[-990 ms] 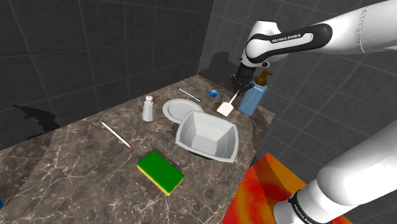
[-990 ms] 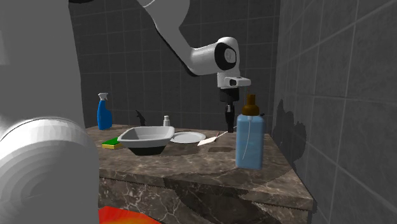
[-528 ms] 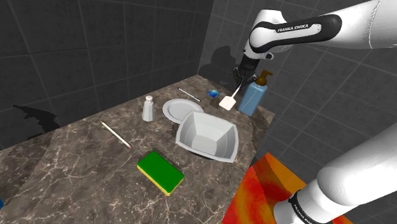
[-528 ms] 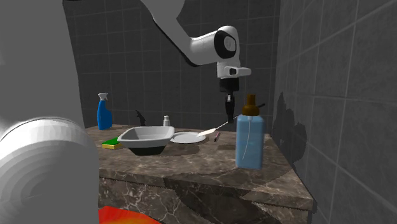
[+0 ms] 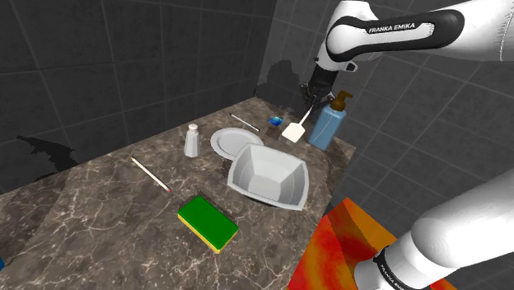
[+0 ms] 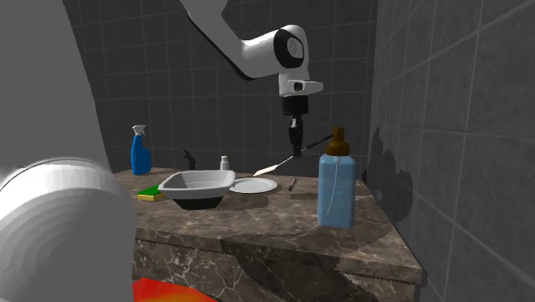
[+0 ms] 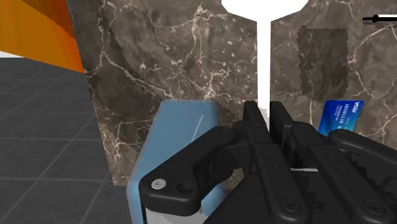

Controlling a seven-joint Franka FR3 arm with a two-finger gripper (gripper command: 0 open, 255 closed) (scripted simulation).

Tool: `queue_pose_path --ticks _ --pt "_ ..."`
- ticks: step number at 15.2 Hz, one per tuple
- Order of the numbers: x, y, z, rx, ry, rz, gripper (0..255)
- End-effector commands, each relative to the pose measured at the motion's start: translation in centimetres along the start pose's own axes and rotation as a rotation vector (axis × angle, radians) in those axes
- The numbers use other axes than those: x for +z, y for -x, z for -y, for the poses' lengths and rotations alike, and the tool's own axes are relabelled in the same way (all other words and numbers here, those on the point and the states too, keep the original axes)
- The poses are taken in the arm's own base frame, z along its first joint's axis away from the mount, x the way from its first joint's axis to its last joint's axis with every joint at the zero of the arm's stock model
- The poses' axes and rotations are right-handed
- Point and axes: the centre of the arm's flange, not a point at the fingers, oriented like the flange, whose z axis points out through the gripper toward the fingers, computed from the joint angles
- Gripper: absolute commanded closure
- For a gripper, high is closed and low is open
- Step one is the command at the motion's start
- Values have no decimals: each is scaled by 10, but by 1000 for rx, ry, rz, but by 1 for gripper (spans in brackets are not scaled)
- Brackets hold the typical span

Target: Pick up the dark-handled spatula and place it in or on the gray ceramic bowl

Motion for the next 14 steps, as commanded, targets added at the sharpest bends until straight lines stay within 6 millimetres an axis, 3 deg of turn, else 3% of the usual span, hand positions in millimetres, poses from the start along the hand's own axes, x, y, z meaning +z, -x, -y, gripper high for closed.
queue_pose_path --ticks 1,14 --pt "-2 25 -2 1 0 0 255" --pt "-21 194 -25 1 0 0 255"
